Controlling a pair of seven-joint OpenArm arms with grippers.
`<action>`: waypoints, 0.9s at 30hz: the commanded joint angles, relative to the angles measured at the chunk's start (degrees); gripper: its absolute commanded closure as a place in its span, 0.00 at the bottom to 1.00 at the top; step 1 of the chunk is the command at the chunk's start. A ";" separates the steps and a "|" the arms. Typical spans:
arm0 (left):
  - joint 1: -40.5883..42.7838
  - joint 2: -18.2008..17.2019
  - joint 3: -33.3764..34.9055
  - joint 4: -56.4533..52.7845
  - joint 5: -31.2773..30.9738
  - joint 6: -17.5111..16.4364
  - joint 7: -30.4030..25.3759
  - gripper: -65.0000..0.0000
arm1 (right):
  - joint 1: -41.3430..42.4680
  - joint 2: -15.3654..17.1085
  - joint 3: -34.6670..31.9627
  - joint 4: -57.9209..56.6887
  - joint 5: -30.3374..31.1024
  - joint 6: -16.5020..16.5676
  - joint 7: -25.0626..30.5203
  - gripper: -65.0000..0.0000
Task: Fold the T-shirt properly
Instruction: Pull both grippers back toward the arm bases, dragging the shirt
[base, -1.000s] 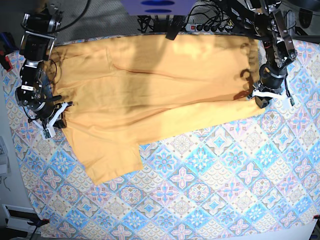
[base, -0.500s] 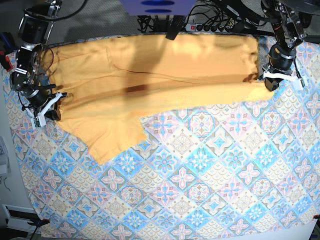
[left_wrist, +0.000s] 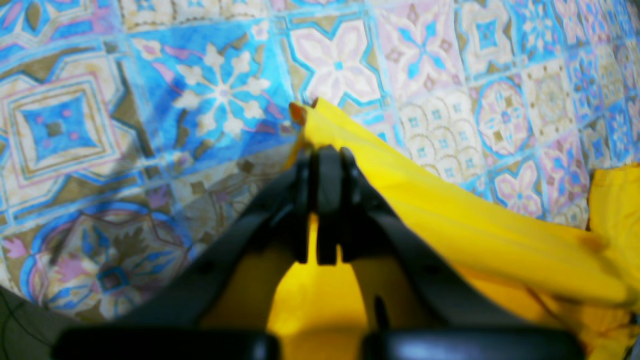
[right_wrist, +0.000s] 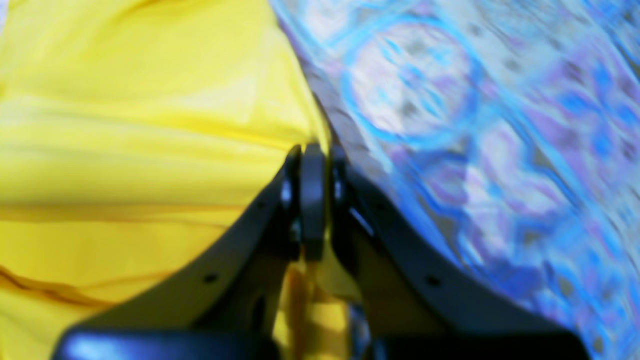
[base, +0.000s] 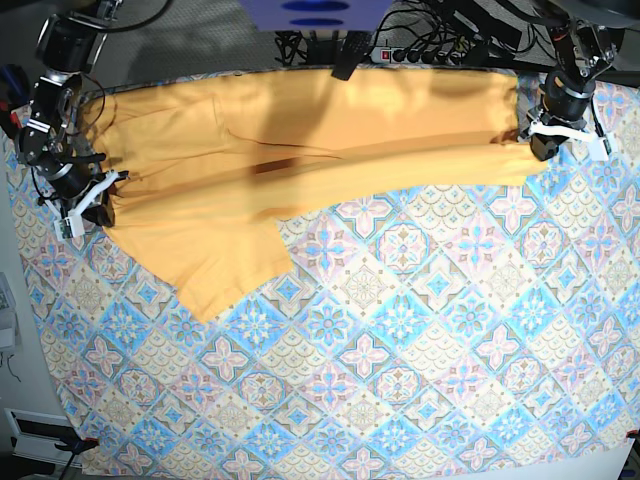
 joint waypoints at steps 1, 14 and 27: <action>0.87 -0.65 -0.50 0.75 -0.09 -0.32 -1.50 1.00 | 0.44 1.40 0.86 1.07 0.65 -0.51 1.33 0.98; 0.43 -0.92 -0.15 -6.98 0.00 -0.58 -1.50 1.00 | -0.96 1.23 0.77 0.89 0.47 -0.51 1.15 0.98; -1.15 -1.00 -0.15 -10.06 0.18 -0.49 -1.50 0.94 | -0.96 1.14 1.30 0.81 -3.40 -0.51 -0.16 0.98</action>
